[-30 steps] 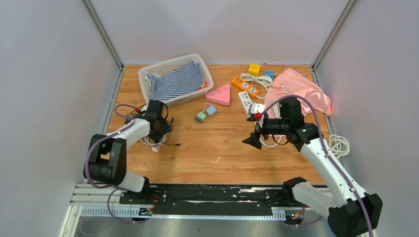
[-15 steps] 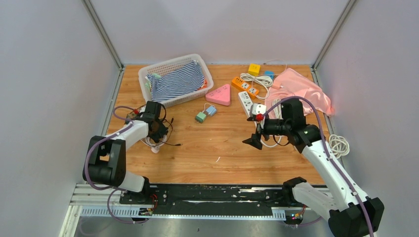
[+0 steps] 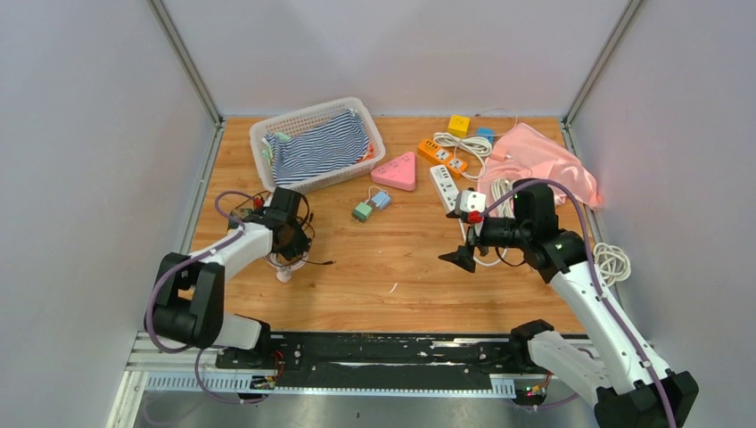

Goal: Pull the plug off the socket
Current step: Move the socket to the corner of the board.

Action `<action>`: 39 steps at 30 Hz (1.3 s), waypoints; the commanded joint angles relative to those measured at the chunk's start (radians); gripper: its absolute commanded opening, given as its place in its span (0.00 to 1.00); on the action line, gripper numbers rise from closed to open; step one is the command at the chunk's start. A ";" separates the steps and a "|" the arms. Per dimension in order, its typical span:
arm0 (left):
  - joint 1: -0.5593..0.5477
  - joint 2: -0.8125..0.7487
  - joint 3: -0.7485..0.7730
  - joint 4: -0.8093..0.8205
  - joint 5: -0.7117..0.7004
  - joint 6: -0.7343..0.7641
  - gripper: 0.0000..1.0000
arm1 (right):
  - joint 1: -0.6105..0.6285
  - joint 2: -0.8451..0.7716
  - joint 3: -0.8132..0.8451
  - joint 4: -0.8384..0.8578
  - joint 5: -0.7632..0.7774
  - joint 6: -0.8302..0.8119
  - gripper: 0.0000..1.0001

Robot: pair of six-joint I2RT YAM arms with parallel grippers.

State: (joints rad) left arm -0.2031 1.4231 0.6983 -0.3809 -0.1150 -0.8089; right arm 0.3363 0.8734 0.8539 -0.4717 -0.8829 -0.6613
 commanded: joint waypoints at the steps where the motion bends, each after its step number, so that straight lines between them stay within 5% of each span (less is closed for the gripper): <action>1: -0.121 -0.114 -0.047 -0.106 0.047 -0.036 0.03 | 0.015 -0.013 -0.017 -0.007 -0.036 -0.016 1.00; 14: -0.450 -0.196 -0.022 -0.115 0.054 -0.200 0.02 | 0.014 -0.043 -0.022 0.001 -0.023 -0.017 1.00; 24: -0.705 0.038 0.191 -0.032 0.035 -0.255 0.01 | 0.015 -0.058 -0.027 0.012 0.031 -0.012 1.00; 39: -0.834 0.385 0.508 0.123 0.101 -0.164 0.00 | -0.019 -0.093 -0.048 0.082 0.194 0.063 1.00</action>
State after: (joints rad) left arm -1.0130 1.7592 1.1496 -0.3534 -0.0555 -1.0195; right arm 0.3328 0.7914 0.8207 -0.4110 -0.7219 -0.6220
